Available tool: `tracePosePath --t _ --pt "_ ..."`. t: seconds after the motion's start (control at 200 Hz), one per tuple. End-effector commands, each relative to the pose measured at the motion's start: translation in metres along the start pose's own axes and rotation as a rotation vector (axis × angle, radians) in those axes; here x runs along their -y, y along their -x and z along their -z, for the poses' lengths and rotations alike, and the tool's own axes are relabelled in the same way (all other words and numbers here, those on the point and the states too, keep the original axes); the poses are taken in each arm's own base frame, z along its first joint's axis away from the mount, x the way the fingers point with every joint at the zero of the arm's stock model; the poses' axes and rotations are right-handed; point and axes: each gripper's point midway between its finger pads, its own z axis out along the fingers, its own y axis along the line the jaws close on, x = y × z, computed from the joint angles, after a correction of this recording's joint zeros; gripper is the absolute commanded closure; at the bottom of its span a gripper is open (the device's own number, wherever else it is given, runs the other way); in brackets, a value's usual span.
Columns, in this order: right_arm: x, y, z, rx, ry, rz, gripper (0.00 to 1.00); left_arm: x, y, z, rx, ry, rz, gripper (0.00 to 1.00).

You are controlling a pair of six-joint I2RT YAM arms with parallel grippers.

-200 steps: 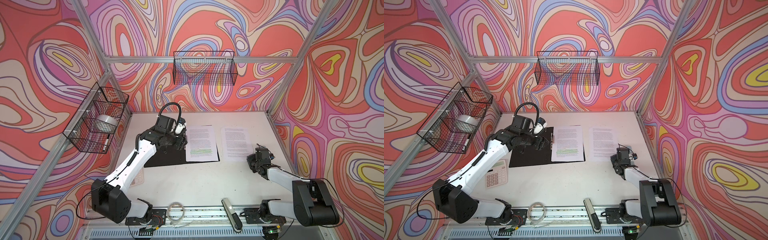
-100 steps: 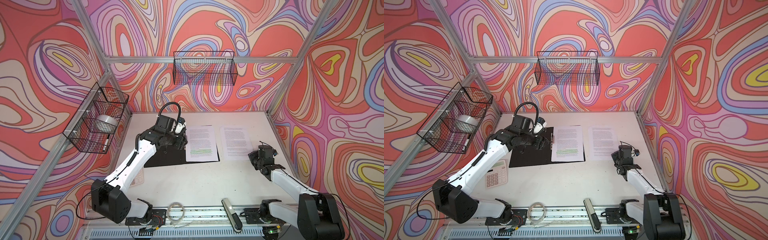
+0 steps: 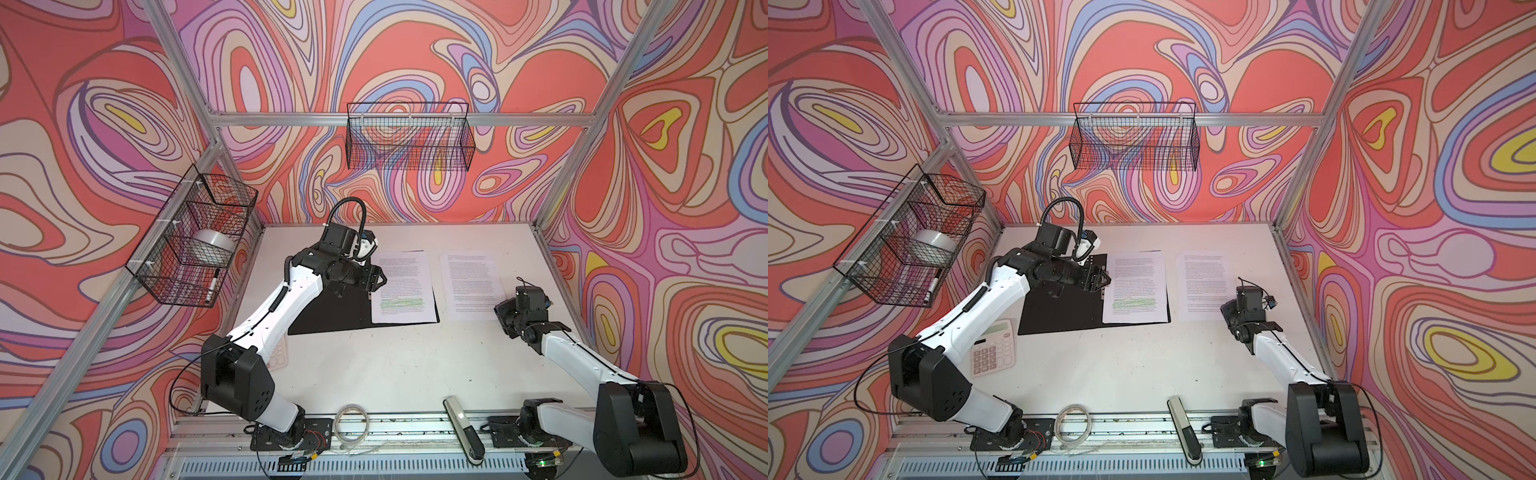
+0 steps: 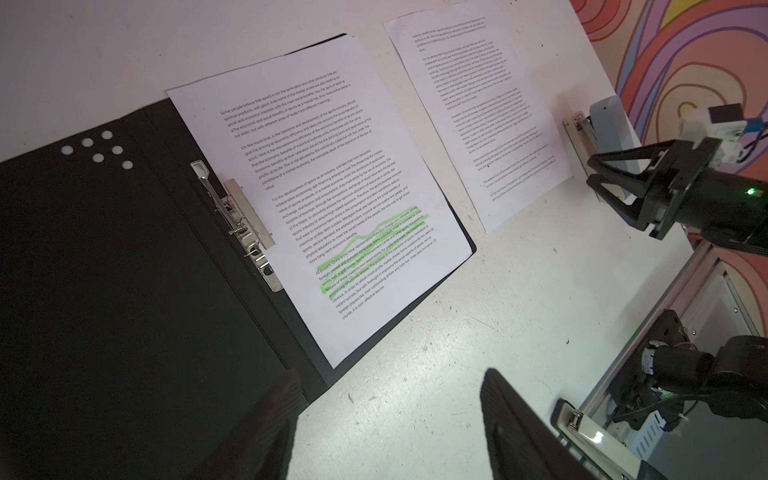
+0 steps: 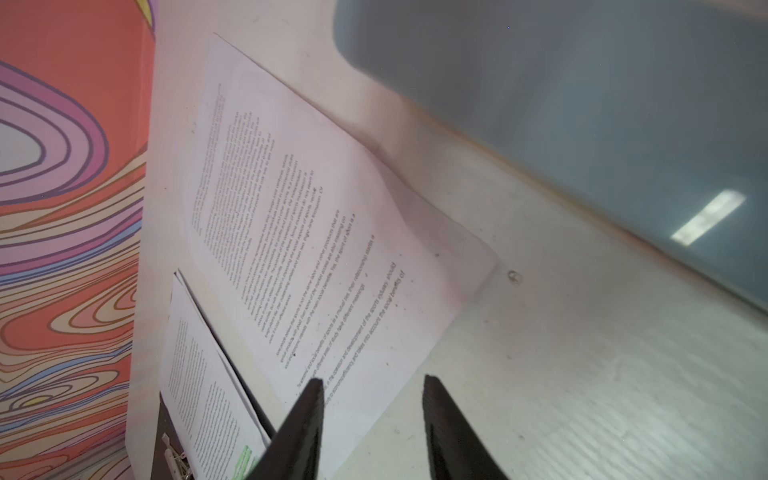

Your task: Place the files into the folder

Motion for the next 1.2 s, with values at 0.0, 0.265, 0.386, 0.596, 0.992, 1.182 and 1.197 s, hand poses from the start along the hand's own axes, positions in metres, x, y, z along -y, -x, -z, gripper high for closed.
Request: tracePosePath --t 0.0,0.265,0.386,0.596,0.992,1.182,1.197 --pt "0.018 -0.007 -0.01 -0.02 -0.052 -0.009 0.54 0.004 -0.004 0.002 -0.012 -0.01 0.001 0.3" --pt "0.035 -0.008 -0.021 -0.004 -0.107 -0.043 0.49 0.0 -0.008 0.001 -0.015 0.005 -0.016 0.3" --pt "0.036 -0.003 -0.024 0.022 -0.1 -0.041 0.49 -0.002 -0.009 0.0 -0.016 0.015 -0.023 0.3" --pt "0.044 0.001 -0.036 0.048 -0.092 -0.075 0.49 -0.007 -0.014 -0.006 -0.021 0.029 -0.023 0.3" --pt "0.043 0.005 -0.064 0.087 -0.024 -0.124 0.77 -0.015 -0.02 -0.013 -0.035 0.055 -0.029 0.3" --pt "0.032 0.004 -0.071 0.078 0.041 -0.128 1.0 -0.017 -0.019 -0.017 -0.039 0.06 -0.031 0.3" --pt "0.032 0.004 -0.071 0.077 0.045 -0.127 1.0 -0.016 -0.019 -0.017 -0.04 0.057 -0.032 0.3"
